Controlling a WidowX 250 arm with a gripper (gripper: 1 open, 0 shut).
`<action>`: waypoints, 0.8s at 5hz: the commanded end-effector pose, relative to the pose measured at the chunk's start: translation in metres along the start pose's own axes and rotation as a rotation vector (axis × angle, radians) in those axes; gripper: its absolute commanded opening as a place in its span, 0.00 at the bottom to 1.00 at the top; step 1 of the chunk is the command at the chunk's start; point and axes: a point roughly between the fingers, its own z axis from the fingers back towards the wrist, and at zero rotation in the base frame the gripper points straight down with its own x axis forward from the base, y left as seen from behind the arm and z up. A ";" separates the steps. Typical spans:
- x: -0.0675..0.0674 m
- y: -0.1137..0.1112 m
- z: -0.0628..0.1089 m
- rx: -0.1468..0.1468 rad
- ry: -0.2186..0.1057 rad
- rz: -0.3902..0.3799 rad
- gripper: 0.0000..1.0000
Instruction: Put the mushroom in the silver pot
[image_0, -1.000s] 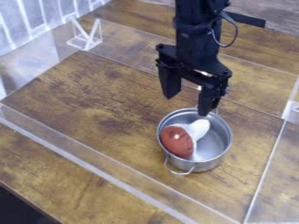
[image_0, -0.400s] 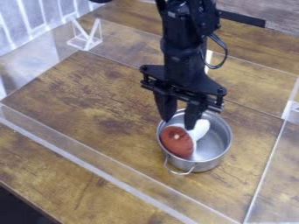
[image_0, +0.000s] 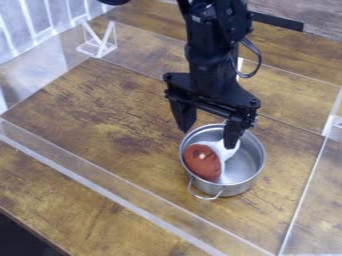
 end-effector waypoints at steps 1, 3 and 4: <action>0.002 -0.016 0.010 -0.011 -0.055 -0.036 1.00; 0.004 -0.015 0.010 -0.007 -0.026 -0.084 1.00; 0.014 -0.010 0.019 -0.004 -0.033 -0.127 1.00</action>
